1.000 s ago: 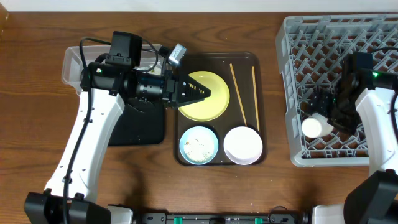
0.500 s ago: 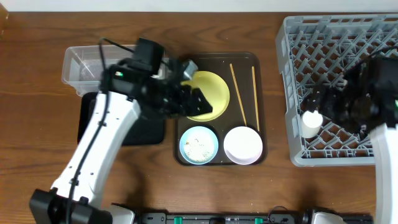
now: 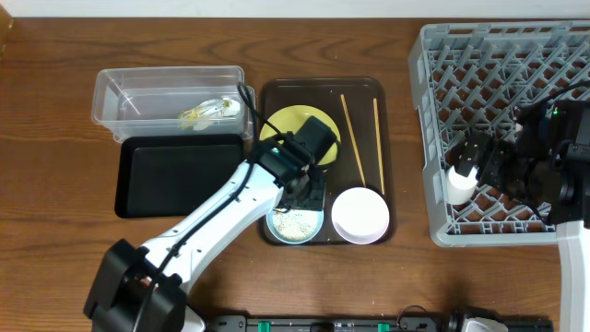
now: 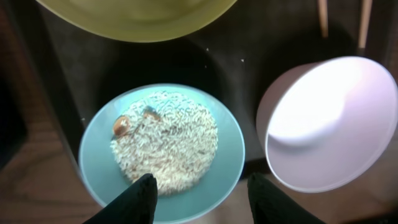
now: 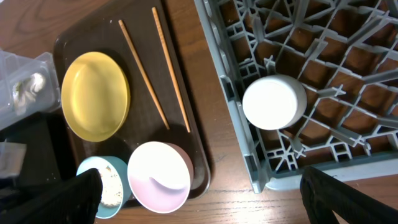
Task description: Sort waste into correct bins and load items into the dishwasher rack
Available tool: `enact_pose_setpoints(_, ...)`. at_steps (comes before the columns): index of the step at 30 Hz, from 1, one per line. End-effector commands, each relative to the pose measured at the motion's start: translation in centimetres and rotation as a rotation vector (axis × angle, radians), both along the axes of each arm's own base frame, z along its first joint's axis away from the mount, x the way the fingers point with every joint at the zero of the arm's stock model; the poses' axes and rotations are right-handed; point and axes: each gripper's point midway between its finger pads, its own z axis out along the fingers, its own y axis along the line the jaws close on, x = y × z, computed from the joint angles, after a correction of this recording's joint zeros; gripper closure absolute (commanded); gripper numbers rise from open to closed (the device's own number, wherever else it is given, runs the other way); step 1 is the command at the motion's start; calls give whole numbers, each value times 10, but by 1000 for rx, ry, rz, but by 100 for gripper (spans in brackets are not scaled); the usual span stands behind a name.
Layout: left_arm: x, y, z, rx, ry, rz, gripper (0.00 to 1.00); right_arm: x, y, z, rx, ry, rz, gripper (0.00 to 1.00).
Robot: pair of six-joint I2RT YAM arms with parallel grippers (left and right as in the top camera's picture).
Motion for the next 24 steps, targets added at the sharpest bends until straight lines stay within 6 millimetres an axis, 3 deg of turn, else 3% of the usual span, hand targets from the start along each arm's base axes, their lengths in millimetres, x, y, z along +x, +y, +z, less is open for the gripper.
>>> enact_pose_setpoints(1,15,-2,12,0,-72,50,50,0,6,5,1,-16,34,1)
enact_pose_setpoints(5,25,-10,26,-25,-118,9,48,0,6,5,1,-17,34,1)
enact_pose_setpoints(11,23,-8,27,-16,-117,-16,43,0,6,5,0,-17,33,1)
enact_pose_setpoints(14,23,-7,40,-26,-155,-64,43,0,6,5,0,-17,33,1)
enact_pose_setpoints(18,33,1,91,-44,-308,-67,39,0,6,5,0,-17,33,1)
enact_pose_setpoints(22,33,19,153,-72,-496,-49,21,0,6,5,0,-17,33,1)
enact_pose_setpoints(24,26,30,176,-97,-558,-31,17,0,6,5,0,-17,33,1)
